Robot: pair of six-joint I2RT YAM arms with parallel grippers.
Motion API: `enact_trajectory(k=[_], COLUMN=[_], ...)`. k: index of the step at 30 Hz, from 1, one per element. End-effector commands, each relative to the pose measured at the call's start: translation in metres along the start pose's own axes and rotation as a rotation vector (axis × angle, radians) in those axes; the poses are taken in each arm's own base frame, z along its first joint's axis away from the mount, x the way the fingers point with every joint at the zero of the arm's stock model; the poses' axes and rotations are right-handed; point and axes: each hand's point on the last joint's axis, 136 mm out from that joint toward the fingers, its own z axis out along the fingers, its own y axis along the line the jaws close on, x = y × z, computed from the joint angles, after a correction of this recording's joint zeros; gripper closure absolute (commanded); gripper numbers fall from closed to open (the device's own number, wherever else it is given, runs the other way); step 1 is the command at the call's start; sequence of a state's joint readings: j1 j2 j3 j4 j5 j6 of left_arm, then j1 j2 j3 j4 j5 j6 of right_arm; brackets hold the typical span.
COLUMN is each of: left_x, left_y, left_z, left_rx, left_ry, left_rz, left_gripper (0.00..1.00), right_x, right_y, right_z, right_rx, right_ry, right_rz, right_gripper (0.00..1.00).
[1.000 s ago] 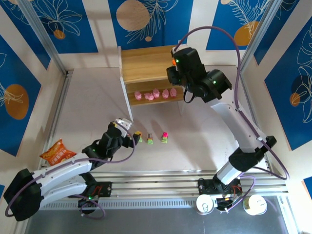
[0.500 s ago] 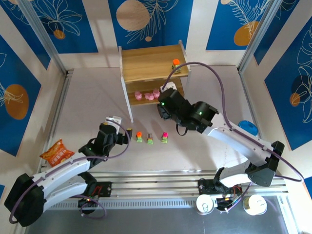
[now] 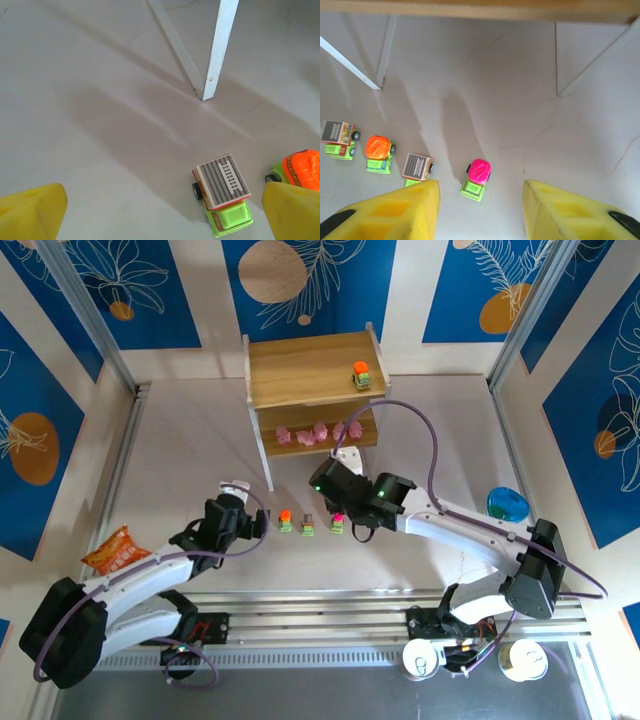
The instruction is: Place and organize the plastic toys onto the shelf
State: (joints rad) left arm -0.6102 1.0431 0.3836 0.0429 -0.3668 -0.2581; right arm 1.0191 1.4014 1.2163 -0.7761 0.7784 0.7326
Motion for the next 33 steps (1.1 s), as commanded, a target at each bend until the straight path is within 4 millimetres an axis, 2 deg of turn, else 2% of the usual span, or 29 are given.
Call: enact_trajectory(k=[1,11,27,33], left_x=[-0.013,-0.013,-0.013,-0.012], left_y=[-0.003,-0.001,-0.007,-0.008], left_z=[-0.001,-0.001,0.001,0.001], left_rx=[0.021,0.009,0.043,0.044], left_ry=[-0.015,-0.017,-0.015,-0.014], left_rz=[-0.036,-0.047,-0.046,-0.046], left_gripper=[0.0,0.0,0.0,0.0], right_x=[0.015,0.053,0.096,0.104], right_y=[0.004,0.012,0.016,0.015], right_z=[0.012,0.048,0.091,0.098], right_rx=[0.022,0.074,0.114,0.119], right_ry=[0.021,0.113,0.226,0.244], right_rz=[0.076,0.11,0.141,0.149], right_gripper=[0.53,0.53,0.52,0.52])
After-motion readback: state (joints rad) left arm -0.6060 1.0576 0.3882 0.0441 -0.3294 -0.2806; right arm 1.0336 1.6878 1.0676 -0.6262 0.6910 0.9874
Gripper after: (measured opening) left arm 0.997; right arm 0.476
